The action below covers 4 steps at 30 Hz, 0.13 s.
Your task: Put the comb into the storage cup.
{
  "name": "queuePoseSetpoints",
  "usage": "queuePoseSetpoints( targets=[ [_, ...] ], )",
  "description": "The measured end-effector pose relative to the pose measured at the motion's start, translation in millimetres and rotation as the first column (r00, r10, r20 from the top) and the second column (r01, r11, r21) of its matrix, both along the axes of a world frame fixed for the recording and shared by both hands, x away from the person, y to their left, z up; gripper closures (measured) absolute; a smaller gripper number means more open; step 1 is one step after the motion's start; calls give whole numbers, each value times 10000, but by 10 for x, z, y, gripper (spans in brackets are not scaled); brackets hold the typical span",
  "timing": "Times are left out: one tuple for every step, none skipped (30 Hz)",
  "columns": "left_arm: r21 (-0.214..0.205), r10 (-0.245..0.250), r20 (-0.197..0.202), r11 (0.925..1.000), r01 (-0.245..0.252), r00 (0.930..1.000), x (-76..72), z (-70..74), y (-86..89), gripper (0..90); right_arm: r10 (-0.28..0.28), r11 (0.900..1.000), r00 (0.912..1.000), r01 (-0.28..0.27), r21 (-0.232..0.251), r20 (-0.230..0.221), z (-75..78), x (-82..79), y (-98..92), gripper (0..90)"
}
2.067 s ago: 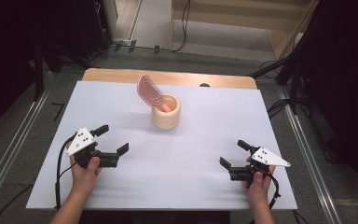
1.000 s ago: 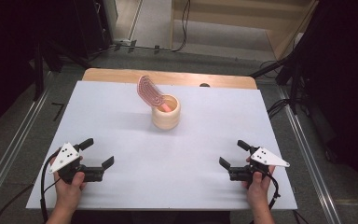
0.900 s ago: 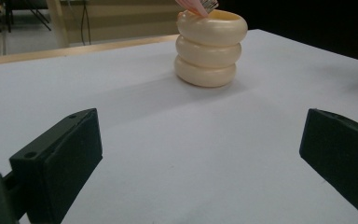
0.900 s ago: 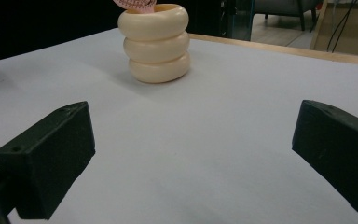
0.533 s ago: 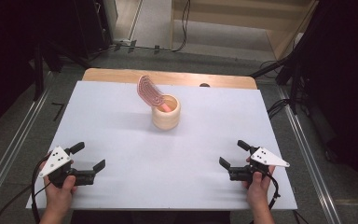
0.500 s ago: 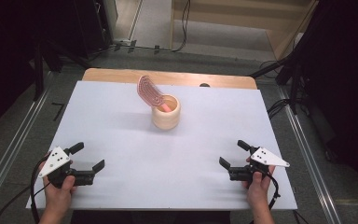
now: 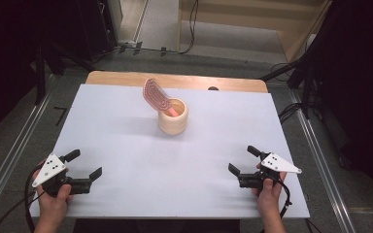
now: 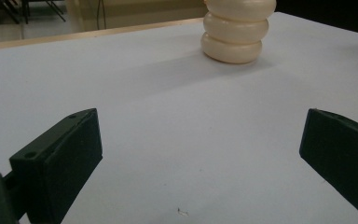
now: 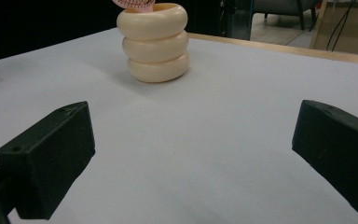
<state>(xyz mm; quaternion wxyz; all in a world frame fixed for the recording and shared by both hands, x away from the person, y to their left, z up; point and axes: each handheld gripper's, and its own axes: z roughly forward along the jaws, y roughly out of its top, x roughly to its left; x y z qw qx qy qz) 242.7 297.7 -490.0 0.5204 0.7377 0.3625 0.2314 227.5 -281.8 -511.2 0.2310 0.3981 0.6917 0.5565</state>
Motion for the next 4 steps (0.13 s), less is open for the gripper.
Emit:
queuePoseSetpoints(
  targets=[
    [3, -32, -22, 10000, 32, 10000, 2, -9, 2, 0, 20, 10000, 10000, -20, -25, 26, 0, 3, 1, 0],
    [13, -37, -31, 10000, 37, 10000, 4, -14, 2, 0, 31, 10000, 10000, -31, -33, 2, -1, 3, 4, 0],
    [3, -69, -11, 10000, 69, 10000, 4, -15, 2, 0, 25, 10000, 10000, -25, -75, 17, -2, 5, 4, 0],
    [-19, -104, -14, 9999, 104, 9999, 5, -17, 2, 0, 22, 10000, 10000, -22, -92, 23, -3, 7, 4, 0]
  ],
)
